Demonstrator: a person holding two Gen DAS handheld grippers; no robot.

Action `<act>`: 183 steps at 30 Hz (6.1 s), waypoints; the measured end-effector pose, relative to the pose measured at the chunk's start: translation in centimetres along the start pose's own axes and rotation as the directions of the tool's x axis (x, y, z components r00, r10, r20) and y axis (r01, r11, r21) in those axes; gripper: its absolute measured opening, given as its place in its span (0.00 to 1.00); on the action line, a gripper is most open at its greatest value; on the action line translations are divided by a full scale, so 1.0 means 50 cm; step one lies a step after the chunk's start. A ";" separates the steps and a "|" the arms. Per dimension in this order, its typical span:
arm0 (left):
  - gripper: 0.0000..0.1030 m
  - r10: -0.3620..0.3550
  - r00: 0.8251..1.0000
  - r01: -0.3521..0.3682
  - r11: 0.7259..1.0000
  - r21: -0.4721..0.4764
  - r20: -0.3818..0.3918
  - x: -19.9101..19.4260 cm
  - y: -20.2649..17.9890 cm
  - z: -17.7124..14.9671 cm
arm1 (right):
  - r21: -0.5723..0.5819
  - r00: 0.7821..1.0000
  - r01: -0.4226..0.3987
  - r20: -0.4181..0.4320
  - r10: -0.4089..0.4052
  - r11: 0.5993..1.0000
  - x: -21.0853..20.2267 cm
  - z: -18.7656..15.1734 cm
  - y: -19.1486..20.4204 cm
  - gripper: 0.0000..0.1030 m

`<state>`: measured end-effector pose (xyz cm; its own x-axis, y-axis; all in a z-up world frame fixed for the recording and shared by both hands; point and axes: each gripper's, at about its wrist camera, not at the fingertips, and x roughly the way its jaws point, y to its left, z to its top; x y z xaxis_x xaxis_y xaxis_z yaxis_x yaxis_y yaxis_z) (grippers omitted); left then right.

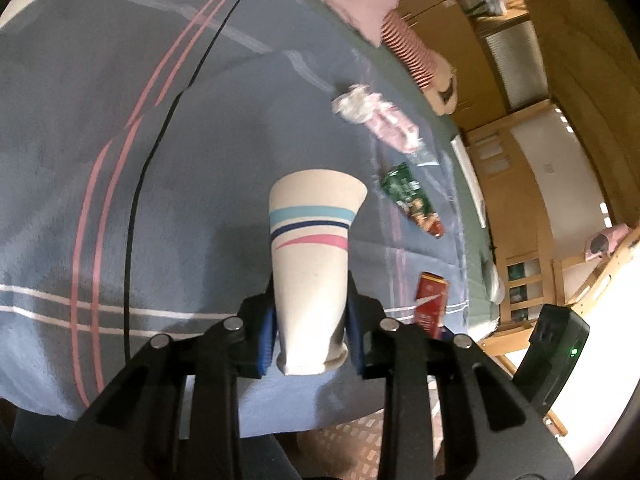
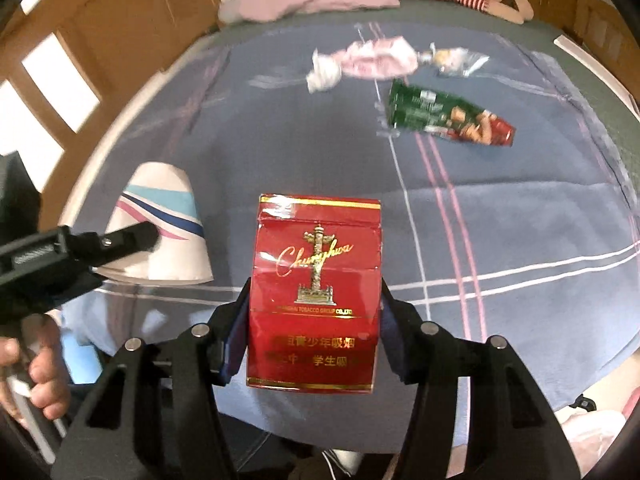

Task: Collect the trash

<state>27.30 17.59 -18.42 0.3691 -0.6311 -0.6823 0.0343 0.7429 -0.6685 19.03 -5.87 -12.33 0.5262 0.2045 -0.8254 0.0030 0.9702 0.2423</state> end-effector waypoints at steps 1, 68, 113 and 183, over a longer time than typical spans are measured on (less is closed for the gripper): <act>0.29 -0.010 1.000 0.010 1.000 0.012 0.008 -0.006 -0.006 0.000 | 0.000 1.000 -0.008 0.021 0.008 1.000 -0.006 0.002 0.002 0.55; 0.91 0.447 0.889 -0.448 0.894 -0.014 0.099 -0.082 0.045 0.075 | 0.056 0.969 0.219 -0.130 -0.210 0.974 0.365 0.468 -0.058 0.26; 0.91 0.316 0.948 -0.307 0.886 -0.348 -0.033 -0.100 0.194 0.055 | -0.122 0.971 -0.176 -0.187 0.152 0.977 0.321 0.229 0.208 0.40; 0.31 0.087 0.992 -0.122 0.617 0.778 0.087 0.015 -0.495 -0.386 | 0.182 0.999 -0.024 -0.027 0.030 0.983 -0.334 -0.263 -0.284 0.37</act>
<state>8.83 -5.56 -8.10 0.4497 -0.5427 -0.7094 0.6984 0.7088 -0.0995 -0.96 -21.35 -8.69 0.5026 0.2369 -0.8315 0.1450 0.9250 0.3512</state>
